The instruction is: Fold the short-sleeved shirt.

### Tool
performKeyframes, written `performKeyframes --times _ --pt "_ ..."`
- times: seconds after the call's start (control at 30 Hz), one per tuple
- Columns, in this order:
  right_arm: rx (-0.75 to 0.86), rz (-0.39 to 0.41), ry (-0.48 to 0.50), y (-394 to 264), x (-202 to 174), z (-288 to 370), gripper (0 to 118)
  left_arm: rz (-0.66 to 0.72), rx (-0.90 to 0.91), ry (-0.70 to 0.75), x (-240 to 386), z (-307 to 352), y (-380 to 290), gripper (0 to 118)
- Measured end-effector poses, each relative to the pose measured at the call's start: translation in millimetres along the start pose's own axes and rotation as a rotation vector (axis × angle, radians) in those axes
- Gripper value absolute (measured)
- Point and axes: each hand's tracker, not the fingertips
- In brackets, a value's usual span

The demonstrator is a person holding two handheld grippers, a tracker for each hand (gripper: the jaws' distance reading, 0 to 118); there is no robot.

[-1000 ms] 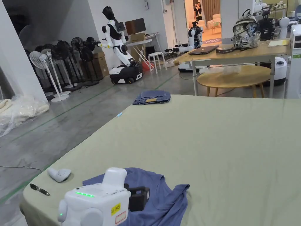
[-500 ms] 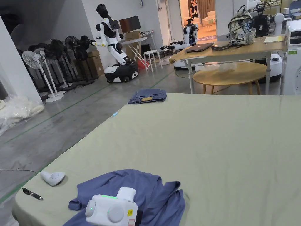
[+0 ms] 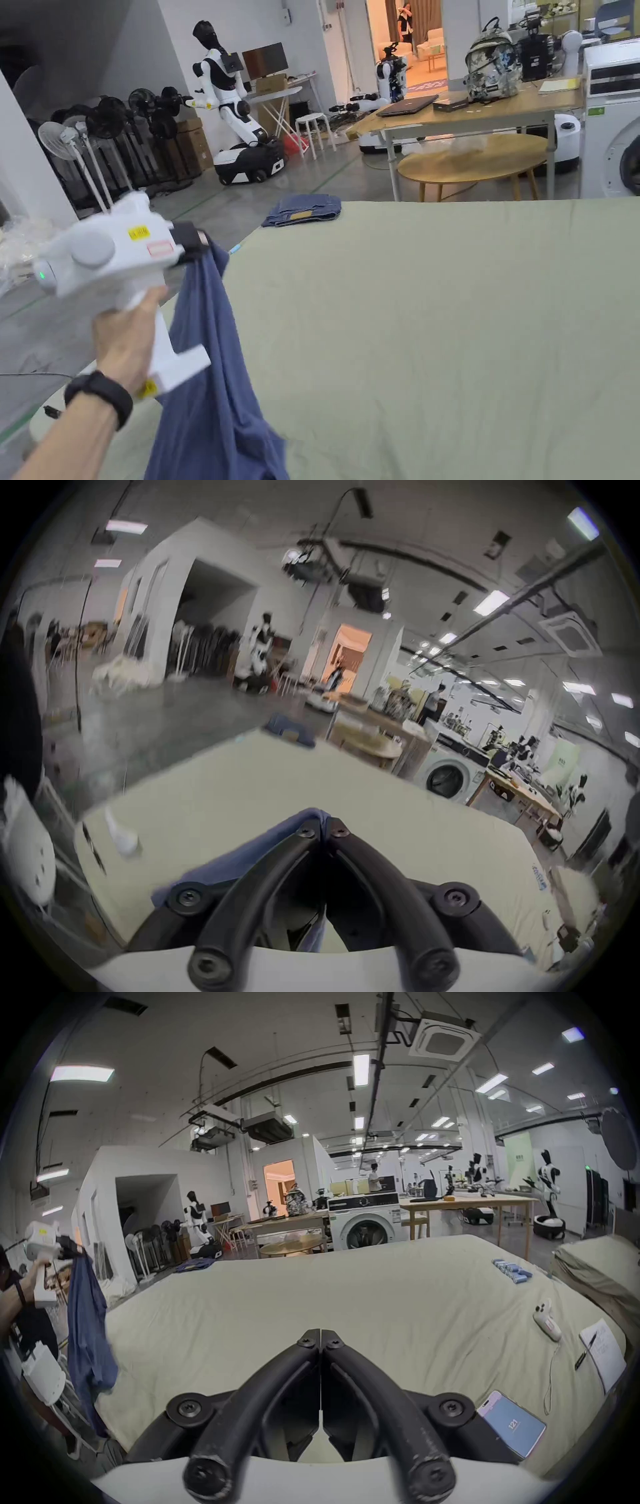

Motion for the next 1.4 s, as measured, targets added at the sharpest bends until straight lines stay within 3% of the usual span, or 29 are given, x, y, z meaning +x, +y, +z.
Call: performKeyframes --times 0.13,0.23,0.4,0.5,0.67,0.8,0.9,0.93,0.97,1.17,1.33,1.4 --pt "0.013 -0.035 -0.031 1.6 10.7 10.5 0 -0.123 0.014 -0.08 69.7 -10.1 25.2 0" --pt "0.025 -0.055 -0.053 0.6 17.9 20.1 0 -0.23 -0.055 -0.133 132.5 -27.9 -15.9 0" --pt "0.028 -0.065 -0.085 -0.2 28.7 38.6 0 -0.275 -0.294 -0.289 217.9 -89.6 -164.8 0" --pt "0.023 -0.004 -0.142 0.0 35.8 53.5 0 -0.232 -0.47 -0.425 275.4 -99.8 -277.5 0" --pt "0.009 -0.006 -0.197 -2.8 51.3 65.8 0 -0.35 -0.674 -0.728 387.1 -33.0 -416.8 0" --pt "-0.017 -0.028 -0.222 -5.6 58.1 68.8 0 -0.468 -0.775 -0.922 444.4 15.4 -468.9 0" --pt "-0.028 -0.019 -0.235 -8.1 59.2 73.4 0 -0.57 -0.714 -0.999 462.3 47.5 -476.2 4" --pt "-0.031 -0.016 -0.235 -8.7 60.1 74.0 0 -0.575 -0.697 -1.022 462.9 52.5 -473.3 21" --pt "-0.034 -0.015 -0.235 -8.8 59.9 74.2 0 -0.562 -0.693 -1.05 458.6 54.4 -469.0 24" --pt "-0.025 0.014 -0.175 -0.5 42.8 67.6 0 -0.384 -0.483 -0.916 391.6 60.7 -368.5 25" --pt "0.017 0.053 -0.096 15.4 20.9 55.2 0 -0.43 -0.175 -0.693 298.4 71.7 -281.2 23" --pt "0.034 0.066 -0.064 20.8 11.9 50.6 0 -0.475 -0.109 -0.555 265.8 82.4 -257.6 11"
